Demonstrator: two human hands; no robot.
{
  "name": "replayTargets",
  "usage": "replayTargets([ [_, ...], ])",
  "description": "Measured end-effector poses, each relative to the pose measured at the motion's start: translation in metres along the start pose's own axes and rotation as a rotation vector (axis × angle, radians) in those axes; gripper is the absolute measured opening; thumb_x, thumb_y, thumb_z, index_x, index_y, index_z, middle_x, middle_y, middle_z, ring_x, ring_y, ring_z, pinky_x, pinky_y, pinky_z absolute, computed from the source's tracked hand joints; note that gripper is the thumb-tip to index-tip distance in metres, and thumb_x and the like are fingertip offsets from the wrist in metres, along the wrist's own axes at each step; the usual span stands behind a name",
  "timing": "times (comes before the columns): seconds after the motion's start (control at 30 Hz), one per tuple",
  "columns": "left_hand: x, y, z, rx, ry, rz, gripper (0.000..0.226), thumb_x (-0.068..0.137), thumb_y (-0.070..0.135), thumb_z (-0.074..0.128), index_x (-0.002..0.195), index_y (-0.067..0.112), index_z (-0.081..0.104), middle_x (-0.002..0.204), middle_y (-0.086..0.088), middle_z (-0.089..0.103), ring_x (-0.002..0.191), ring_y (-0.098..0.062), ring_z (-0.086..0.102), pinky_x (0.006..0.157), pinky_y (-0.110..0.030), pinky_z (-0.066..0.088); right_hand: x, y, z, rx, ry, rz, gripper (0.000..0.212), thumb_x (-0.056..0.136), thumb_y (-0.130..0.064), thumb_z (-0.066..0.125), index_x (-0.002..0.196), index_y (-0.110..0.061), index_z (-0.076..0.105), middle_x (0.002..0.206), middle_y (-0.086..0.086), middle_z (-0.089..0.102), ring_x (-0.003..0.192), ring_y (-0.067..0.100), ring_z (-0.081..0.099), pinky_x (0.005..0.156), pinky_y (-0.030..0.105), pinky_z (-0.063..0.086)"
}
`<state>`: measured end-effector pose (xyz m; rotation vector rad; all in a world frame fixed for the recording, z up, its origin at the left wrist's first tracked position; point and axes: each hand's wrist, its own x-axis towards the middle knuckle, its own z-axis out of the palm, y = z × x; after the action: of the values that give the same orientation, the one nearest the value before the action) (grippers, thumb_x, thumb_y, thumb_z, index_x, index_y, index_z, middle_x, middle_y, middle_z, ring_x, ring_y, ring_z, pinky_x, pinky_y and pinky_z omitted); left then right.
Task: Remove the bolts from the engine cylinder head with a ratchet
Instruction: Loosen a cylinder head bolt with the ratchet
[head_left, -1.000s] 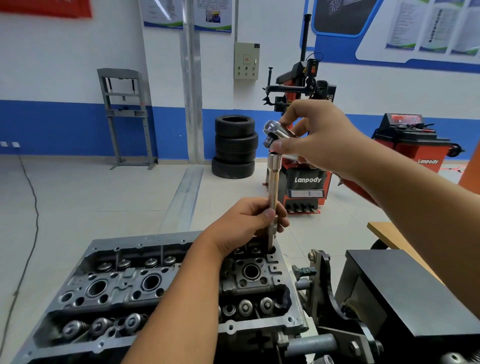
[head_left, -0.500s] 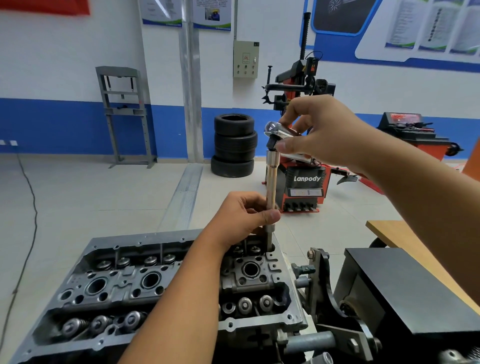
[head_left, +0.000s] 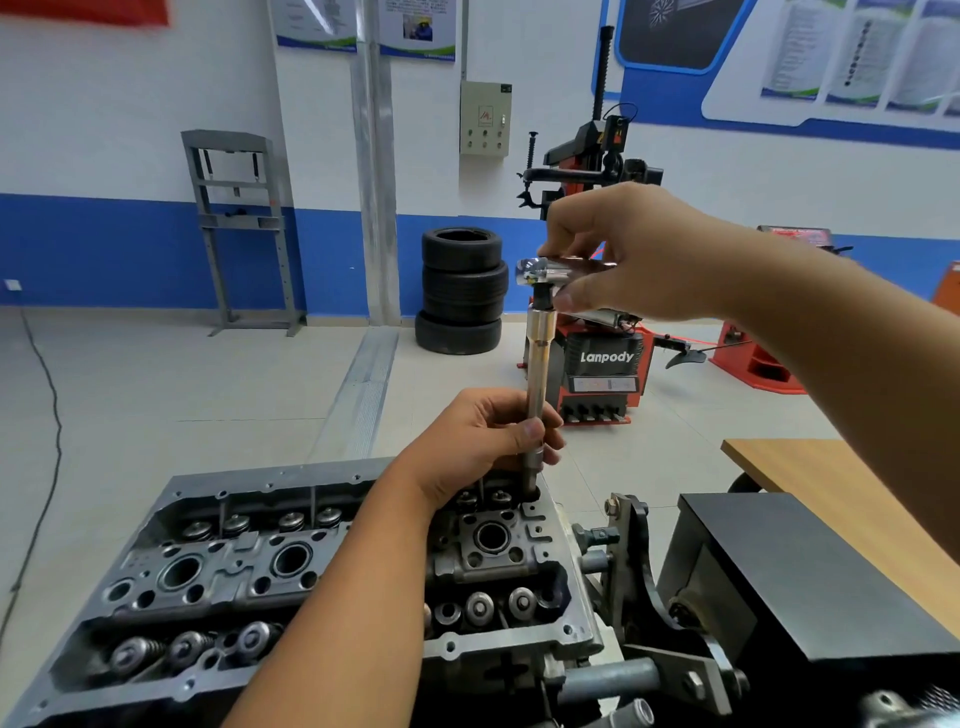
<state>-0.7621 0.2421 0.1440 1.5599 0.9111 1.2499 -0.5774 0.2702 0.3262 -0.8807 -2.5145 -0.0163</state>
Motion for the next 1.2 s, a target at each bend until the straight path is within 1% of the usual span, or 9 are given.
replayTargets([
  [0.13, 0.0, -0.002, 0.001, -0.026, -0.001, 0.002, 0.014, 0.104, 0.006, 0.058, 0.111, 0.003, 0.07, 0.1, -0.017, 0.075, 0.093, -0.032, 0.073, 0.091, -0.048, 0.063, -0.005, -0.002, 0.004, -0.088, 0.011, -0.028, 0.045, 0.082, -0.025, 0.087, 0.077, -0.047, 0.048, 0.112, -0.01, 0.068, 0.075, -0.012, 0.051, 0.065, 0.019, 0.036],
  [0.3, 0.001, 0.0, 0.001, -0.034, 0.019, 0.045, 0.015, 0.1, 0.022, 0.064, 0.107, 0.012, 0.072, 0.101, -0.018, 0.077, 0.091, -0.035, 0.075, 0.089, -0.055, 0.062, -0.006, -0.007, 0.006, -0.023, -0.047, 0.001, 0.038, 0.079, -0.034, 0.089, 0.08, -0.041, 0.051, 0.11, -0.002, 0.066, 0.091, 0.015, 0.061, 0.073, 0.032, 0.048],
  [0.4, 0.002, 0.002, 0.004, 0.005, 0.055, 0.053, 0.017, 0.097, 0.032, 0.064, 0.102, 0.018, 0.073, 0.101, -0.016, 0.078, 0.088, -0.034, 0.077, 0.076, -0.041, 0.064, 0.0, -0.009, 0.009, -0.1, -0.078, 0.057, 0.035, 0.083, -0.046, 0.083, 0.096, -0.031, 0.054, 0.106, 0.002, 0.063, 0.097, 0.027, 0.062, 0.082, 0.047, 0.056],
  [0.5, 0.003, 0.003, 0.006, 0.04, 0.071, 0.055, 0.014, 0.094, 0.037, 0.068, 0.093, 0.028, 0.077, 0.098, -0.015, 0.079, 0.086, -0.031, 0.077, 0.07, -0.034, 0.063, 0.007, -0.014, 0.022, -0.208, -0.111, 0.073, 0.045, 0.092, -0.066, 0.06, 0.11, -0.026, 0.05, 0.098, -0.004, 0.054, 0.087, 0.019, 0.057, 0.066, 0.036, 0.045],
  [0.63, 0.003, 0.003, 0.009, -0.018, 0.052, 0.083, 0.02, 0.091, 0.043, 0.069, 0.094, 0.026, 0.079, 0.097, -0.016, 0.078, 0.085, -0.033, 0.076, 0.079, -0.044, 0.064, 0.014, -0.021, 0.04, -0.337, -0.04, 0.055, 0.058, 0.097, -0.074, 0.042, 0.09, -0.019, 0.062, 0.075, -0.001, 0.057, 0.066, 0.014, 0.055, 0.052, 0.029, 0.032],
  [0.83, 0.005, 0.0, 0.013, -0.187, 0.015, 0.084, 0.033, 0.101, 0.046, 0.058, 0.109, 0.018, 0.073, 0.099, -0.022, 0.074, 0.091, -0.042, 0.072, 0.09, -0.06, 0.058, 0.016, -0.018, 0.042, -0.322, -0.012, -0.11, 0.049, 0.092, -0.074, 0.054, 0.075, -0.027, 0.056, 0.064, -0.008, 0.048, 0.055, 0.01, 0.048, 0.051, 0.027, 0.029],
  [0.93, 0.007, 0.0, 0.015, -0.246, 0.017, 0.105, 0.033, 0.102, 0.044, 0.056, 0.1, 0.016, 0.075, 0.093, -0.019, 0.074, 0.088, -0.037, 0.072, 0.086, -0.053, 0.06, 0.016, -0.019, 0.043, -0.328, 0.013, -0.124, 0.048, 0.094, -0.071, 0.053, 0.071, -0.028, 0.053, 0.064, -0.01, 0.043, 0.055, 0.007, 0.045, 0.051, 0.027, 0.026],
  [1.07, 0.01, 0.006, 0.022, -0.368, 0.067, 0.204, 0.041, 0.107, 0.041, 0.044, 0.107, 0.011, 0.072, 0.091, -0.023, 0.072, 0.08, -0.036, 0.069, 0.078, -0.045, 0.058, 0.012, -0.022, 0.054, -0.368, 0.132, 0.065, 0.068, 0.095, -0.08, 0.032, 0.066, -0.022, 0.051, 0.064, -0.005, 0.05, 0.057, 0.014, 0.05, 0.052, 0.029, 0.027],
  [1.2, 0.016, 0.025, 0.031, -0.45, 0.121, 0.233, 0.073, 0.099, 0.072, 0.029, 0.094, 0.014, 0.074, 0.074, -0.013, 0.066, 0.062, -0.029, 0.057, 0.06, -0.036, 0.049, 0.004, -0.027, 0.066, -0.343, 0.321, 0.235, 0.062, 0.1, -0.066, 0.03, 0.063, -0.021, 0.048, 0.066, 0.001, 0.048, 0.054, 0.02, 0.043, 0.052, 0.031, 0.022],
])
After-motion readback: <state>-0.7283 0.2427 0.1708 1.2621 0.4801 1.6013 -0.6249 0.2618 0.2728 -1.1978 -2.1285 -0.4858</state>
